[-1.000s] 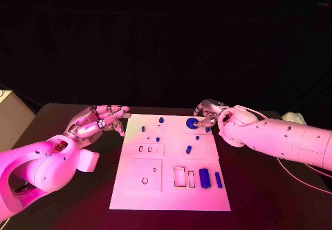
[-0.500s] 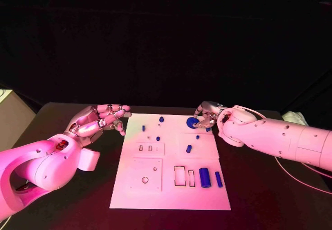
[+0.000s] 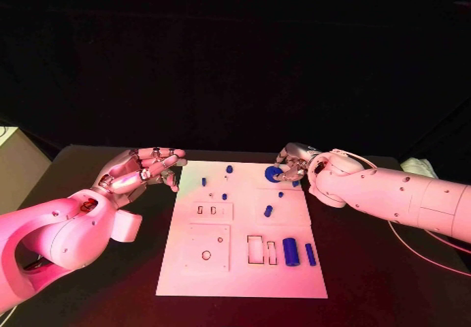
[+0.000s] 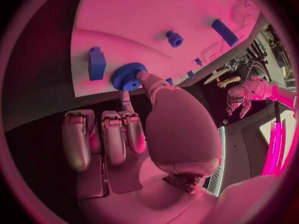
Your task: Assemble the parts on the task board
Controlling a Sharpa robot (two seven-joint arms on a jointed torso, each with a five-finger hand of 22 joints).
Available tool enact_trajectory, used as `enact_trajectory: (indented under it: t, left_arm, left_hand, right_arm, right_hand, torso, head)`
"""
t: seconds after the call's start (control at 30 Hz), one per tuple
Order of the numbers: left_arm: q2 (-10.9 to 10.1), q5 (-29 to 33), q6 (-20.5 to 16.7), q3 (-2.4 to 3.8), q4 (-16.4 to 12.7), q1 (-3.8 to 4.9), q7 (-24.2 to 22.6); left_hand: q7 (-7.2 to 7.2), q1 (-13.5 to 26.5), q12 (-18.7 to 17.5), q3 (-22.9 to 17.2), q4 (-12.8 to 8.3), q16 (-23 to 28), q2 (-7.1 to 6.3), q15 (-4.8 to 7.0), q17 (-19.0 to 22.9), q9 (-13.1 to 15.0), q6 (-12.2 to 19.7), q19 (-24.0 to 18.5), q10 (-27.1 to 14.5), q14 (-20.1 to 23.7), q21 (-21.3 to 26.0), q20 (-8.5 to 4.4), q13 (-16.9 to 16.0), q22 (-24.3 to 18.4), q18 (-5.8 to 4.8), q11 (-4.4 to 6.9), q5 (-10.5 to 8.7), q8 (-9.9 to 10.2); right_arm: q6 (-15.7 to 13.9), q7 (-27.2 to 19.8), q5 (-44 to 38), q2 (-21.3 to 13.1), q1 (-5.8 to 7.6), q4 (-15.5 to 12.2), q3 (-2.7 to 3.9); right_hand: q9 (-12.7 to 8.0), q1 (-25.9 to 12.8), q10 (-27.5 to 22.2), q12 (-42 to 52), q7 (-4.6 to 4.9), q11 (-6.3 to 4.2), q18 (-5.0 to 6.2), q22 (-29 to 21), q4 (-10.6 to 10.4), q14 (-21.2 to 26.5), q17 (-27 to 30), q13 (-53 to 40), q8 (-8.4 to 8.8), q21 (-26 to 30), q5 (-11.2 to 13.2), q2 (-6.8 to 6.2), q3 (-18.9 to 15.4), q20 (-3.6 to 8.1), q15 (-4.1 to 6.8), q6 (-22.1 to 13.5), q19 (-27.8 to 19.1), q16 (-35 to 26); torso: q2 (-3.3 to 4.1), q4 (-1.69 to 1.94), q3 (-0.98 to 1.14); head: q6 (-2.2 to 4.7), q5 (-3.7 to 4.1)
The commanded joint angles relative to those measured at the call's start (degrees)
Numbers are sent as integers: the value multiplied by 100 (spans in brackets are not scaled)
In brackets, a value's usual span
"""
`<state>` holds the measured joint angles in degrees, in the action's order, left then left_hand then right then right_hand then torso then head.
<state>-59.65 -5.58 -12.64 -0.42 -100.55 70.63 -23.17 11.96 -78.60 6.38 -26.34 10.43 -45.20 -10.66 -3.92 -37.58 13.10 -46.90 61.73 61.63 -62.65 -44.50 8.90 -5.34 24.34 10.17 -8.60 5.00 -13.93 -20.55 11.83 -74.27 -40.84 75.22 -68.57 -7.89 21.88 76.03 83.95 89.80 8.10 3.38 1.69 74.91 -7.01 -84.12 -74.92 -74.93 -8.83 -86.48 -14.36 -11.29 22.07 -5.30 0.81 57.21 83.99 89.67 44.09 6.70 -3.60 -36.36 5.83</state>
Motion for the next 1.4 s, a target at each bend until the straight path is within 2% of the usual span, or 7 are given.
enact_trajectory:
  t: [0.03,0.3,0.57,0.87,1.13,1.23,1.4]
  left_arm:
    - [10,-31,128,3,-1,4,-17]
    - [4,-32,137,3,14,4,-3]
    - [5,-32,151,3,23,4,11]
    - [32,-32,165,3,30,4,19]
    - [68,-32,178,3,44,4,24]
    - [79,-32,180,3,53,4,25]
    - [104,-32,181,3,70,3,24]
  left_hand:
    - [92,21,22,-30,-4,-37,41,-5,8,9,35,-37,-29,46,-29,-2,-5,9,25,-2,-34,7]
    - [93,16,24,-37,-8,-38,47,-5,10,11,37,-46,-33,50,-37,-1,-6,15,26,-2,-36,7]
    - [93,16,24,-37,-8,-38,47,-5,10,11,37,-46,-33,50,-37,-1,-6,15,26,-2,-36,7]
    - [94,13,25,-45,-11,-39,52,-6,11,13,40,-56,-36,54,-46,0,-6,21,26,-4,-39,7]
    - [94,13,25,-45,-11,-39,52,-6,11,13,40,-56,-36,54,-46,0,-6,21,26,-4,-39,7]
    - [94,13,25,-45,-11,-39,52,-6,11,13,40,-56,-36,54,-46,0,-6,21,26,-4,-39,7]
    - [94,13,25,-45,-11,-39,52,-6,11,13,40,-56,-36,54,-46,0,-6,21,26,-4,-39,7]
  right_arm:
    - [-311,-168,48,-3,-17,-37,-9]
    - [-1179,-246,-440,-39,-20,-246,-9]
    - [-1607,-233,-997,-96,-9,-657,-3]
    - [-1519,-198,-1212,191,1,-915,1]
    - [-1166,-111,-1222,687,-24,-670,-24]
    - [-1098,-87,-1229,836,-58,-561,-31]
    - [-1025,-21,-1264,1028,-102,-357,-39]
  right_hand:
    - [59,101,605,20,-79,-58,-49,1027,32,-585,-1493,-1507,-101,-27,25,104,137,76,78,143,400,27]
    - [105,141,605,20,-164,-136,-58,1066,138,-587,-1503,-1507,-233,-50,33,116,417,175,179,314,415,31]
    - [111,139,605,20,-171,-144,-71,1117,155,-588,-1505,-1507,-246,-84,39,111,455,186,189,324,436,31]
    - [111,94,605,20,-166,-143,-73,1126,155,-587,-1503,-1507,-248,-89,57,71,476,196,194,310,440,31]
    - [109,50,605,20,-160,-141,-74,1129,145,-587,-1503,-1507,-244,-91,70,51,490,198,191,292,441,31]
    - [107,36,605,20,-158,-139,-74,1129,141,-588,-1504,-1507,-241,-91,71,47,495,198,190,283,441,31]
    - [106,28,605,20,-156,-137,-74,1130,138,-587,-1500,-1507,-237,-91,73,45,500,198,189,275,441,29]
  torso:
    - [1,-1,1]
    - [-4,-1,1]
    - [-3,-4,1]
    - [3,15,0]
    - [3,28,-17]
    - [6,15,-7]
    - [2,32,-14]
  head:
    - [-2,2]
    - [15,5]
    - [42,-4]
    - [38,-27]
    - [28,-38]
    - [21,-50]
    - [5,-61]
